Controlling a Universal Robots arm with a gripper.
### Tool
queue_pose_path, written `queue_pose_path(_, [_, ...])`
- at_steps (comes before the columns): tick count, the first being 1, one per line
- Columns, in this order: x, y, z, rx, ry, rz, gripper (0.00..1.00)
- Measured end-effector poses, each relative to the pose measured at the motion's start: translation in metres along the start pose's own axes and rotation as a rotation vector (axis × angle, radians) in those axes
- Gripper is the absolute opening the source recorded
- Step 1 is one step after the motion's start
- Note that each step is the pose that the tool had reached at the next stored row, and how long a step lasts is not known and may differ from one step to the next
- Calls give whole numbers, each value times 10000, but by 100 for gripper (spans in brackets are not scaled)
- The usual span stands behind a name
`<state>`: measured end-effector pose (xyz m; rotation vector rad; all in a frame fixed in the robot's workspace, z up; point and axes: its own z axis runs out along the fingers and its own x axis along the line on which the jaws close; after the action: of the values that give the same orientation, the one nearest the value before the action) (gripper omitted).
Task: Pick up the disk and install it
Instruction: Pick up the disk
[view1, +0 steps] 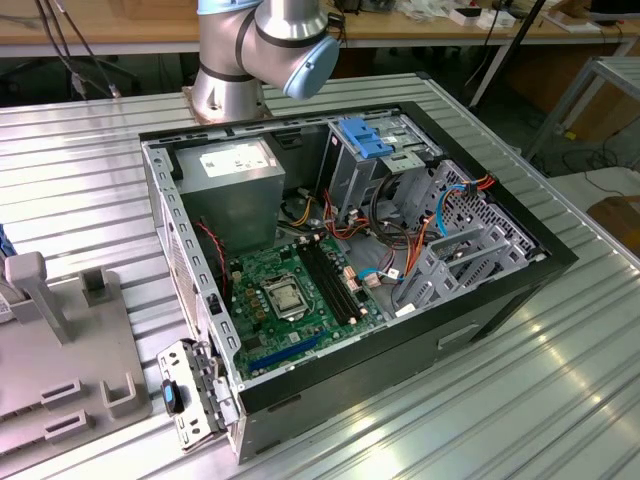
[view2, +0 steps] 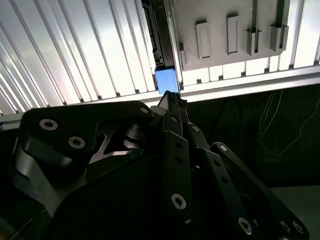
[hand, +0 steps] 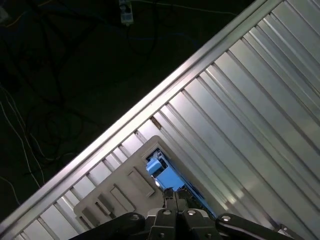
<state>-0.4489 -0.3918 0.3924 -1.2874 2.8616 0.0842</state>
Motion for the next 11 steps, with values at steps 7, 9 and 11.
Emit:
queue_pose_path(7, [7, 8, 0, -10, 20, -427, 11])
queue_pose_path(9, [9, 10, 0, -13, 26, -536, 11])
queue_pose_path(11, [13, 13, 1, -16, 31, -653, 11])
